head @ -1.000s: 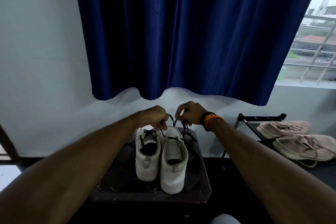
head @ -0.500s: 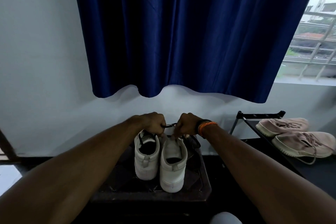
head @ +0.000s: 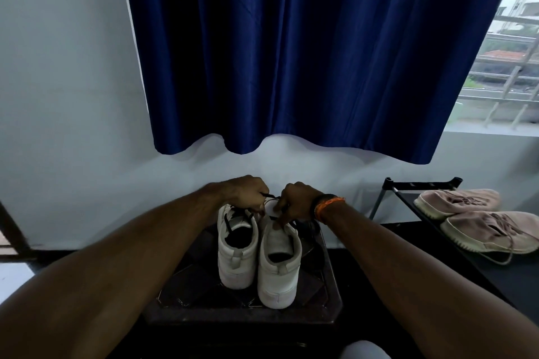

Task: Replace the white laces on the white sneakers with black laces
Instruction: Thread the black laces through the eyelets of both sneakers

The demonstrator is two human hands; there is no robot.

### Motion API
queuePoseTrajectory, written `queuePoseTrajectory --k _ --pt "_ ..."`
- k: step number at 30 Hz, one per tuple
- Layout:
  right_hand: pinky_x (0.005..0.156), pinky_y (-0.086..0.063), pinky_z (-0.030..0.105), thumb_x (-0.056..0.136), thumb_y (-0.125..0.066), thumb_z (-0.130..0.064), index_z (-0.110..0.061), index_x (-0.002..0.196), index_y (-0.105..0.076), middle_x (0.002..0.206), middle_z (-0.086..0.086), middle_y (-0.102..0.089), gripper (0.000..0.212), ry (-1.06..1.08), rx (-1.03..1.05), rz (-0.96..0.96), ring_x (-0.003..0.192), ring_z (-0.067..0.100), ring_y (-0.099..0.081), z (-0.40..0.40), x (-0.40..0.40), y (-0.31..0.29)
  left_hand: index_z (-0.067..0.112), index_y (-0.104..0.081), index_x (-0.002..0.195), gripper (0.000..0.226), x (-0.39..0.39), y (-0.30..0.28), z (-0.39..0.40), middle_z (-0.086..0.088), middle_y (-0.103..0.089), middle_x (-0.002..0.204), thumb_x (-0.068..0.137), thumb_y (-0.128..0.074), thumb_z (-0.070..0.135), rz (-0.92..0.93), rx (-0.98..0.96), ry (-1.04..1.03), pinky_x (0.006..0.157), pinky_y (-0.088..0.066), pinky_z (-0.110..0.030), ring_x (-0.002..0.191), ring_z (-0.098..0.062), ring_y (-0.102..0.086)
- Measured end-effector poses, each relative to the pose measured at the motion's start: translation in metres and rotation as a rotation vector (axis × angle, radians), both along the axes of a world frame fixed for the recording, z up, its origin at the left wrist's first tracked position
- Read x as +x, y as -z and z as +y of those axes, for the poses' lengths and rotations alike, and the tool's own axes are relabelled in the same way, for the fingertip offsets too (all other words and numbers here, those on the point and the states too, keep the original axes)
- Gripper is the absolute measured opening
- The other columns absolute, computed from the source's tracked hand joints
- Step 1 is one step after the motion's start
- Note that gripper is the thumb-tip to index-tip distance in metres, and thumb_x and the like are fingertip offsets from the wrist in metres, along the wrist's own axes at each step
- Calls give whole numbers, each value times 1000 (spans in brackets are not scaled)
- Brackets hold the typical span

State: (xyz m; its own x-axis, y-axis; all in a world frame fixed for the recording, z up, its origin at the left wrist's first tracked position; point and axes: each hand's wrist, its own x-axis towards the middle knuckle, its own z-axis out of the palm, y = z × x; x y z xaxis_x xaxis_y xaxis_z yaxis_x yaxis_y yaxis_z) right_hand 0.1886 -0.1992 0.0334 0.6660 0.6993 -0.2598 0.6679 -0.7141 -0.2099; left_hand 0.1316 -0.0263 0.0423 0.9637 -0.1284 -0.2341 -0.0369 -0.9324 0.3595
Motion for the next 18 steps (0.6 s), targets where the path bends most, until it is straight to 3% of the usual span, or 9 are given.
queuePoseTrajectory --k 2,4,6,8,12,15,18 --pt "94 -51 33 73 -85 -50 -19 114 -77 114 5 -74 52 8 -6 -8 107 24 -64 1 0 2 11 -52 63 20 2 -6 -3 -13 -64 80 78 -64 7 2 32 13 62 -39 -32 75 -25 -58" --pt "92 -52 33 71 -86 -50 -19 113 -77 111 5 -74 53 23 -7 -13 105 23 -65 2 0 3 10 -54 65 18 4 -15 -5 -13 -66 84 78 -66 5 22 23 15 66 -41 -33 83 -25 -61" --pt "90 -52 32 70 -87 -50 -18 112 -77 109 4 -74 54 36 -5 -17 105 23 -65 3 1 4 9 -59 70 14 6 -27 -5 -11 -72 95 77 -71 6 42 39 35 79 -50 -41 97 -26 -66" --pt "91 -53 32 68 -88 -49 -19 111 -77 108 5 -74 54 44 -2 -19 105 23 -65 5 1 5 11 -58 69 18 6 -41 0 -3 -72 90 77 -73 4 53 37 39 90 -51 -44 102 -24 -68" --pt "94 -53 34 70 -87 -48 -18 111 -78 109 6 -75 51 38 -13 -13 105 23 -66 8 -1 3 8 -52 65 26 8 -68 10 1 -69 75 82 -65 -7 22 -21 21 76 -50 -33 90 -18 -70" --pt "92 -54 33 71 -86 -47 -19 106 -80 105 5 -77 45 31 -16 -18 101 21 -68 7 -1 1 3 -53 69 23 8 -89 14 -12 -76 92 88 -55 -9 3 -101 -15 83 -52 -31 93 -19 -74" --pt "89 -57 32 64 -90 -48 -21 99 -82 99 3 -78 46 61 1 -2 95 20 -70 6 0 -1 -3 -62 82 9 6 -101 16 -11 -77 94 90 -58 -2 -54 -66 -17 84 -51 -29 87 -10 -73"
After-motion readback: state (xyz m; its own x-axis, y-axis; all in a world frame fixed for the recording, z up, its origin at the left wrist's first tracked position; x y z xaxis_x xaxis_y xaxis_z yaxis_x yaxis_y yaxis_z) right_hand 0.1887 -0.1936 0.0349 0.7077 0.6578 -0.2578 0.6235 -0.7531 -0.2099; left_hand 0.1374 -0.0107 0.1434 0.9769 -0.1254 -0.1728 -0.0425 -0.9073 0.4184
